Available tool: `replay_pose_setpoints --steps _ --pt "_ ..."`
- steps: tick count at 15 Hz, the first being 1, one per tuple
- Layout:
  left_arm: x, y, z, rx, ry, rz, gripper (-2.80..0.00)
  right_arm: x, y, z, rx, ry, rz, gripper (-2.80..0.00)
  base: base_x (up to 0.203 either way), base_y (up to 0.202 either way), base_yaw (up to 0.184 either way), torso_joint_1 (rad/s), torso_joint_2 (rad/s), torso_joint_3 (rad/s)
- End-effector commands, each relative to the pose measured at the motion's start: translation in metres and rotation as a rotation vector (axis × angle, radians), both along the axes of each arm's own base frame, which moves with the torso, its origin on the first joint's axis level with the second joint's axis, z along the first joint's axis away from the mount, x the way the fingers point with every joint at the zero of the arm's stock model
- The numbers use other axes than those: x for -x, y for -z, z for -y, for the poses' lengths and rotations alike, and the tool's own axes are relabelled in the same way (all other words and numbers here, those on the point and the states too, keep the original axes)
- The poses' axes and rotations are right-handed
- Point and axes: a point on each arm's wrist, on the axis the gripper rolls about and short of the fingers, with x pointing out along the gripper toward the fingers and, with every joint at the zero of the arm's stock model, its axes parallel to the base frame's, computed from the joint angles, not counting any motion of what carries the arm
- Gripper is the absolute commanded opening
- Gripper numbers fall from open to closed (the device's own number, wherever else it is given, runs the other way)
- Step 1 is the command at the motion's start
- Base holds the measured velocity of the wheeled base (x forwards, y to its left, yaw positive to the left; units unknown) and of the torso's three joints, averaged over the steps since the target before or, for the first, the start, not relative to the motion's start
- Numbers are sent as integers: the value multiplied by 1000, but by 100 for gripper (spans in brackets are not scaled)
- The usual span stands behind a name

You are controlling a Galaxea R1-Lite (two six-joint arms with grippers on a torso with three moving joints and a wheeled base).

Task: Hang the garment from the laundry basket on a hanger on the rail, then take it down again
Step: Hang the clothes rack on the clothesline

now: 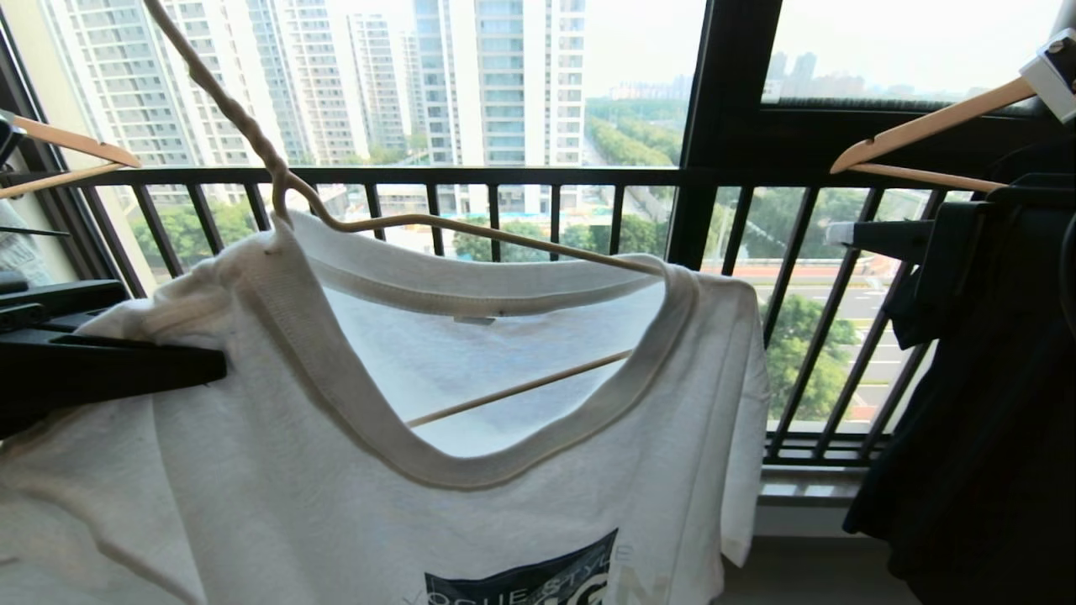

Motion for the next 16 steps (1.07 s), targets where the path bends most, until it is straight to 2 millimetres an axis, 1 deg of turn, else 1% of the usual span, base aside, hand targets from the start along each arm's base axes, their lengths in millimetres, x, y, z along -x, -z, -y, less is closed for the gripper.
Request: replay_pose_setpoints --steps 1,4,7,12,16 --pt "0 3 0 1 19 -7 -280 -1 1 0 0 -1 -2 -280 0 0 0 243 -560 -314" --pt "0 3 0 1 22 -7 -280 1 1 0 8 -4 -2 -280 0 0 0 258 -584 -323" --pt "0 3 1 1 25 -7 -280 11 -1 1 19 -22 23 -280 0 0 0 258 -569 -309" --pt "0 3 1 1 27 -9 -280 35 -10 5 19 -46 90 -280 0 0 0 177 -382 -205" --pt "1 5 1 1 27 -12 -280 44 -13 9 30 -47 121 -280 0 0 0 162 -337 -172"
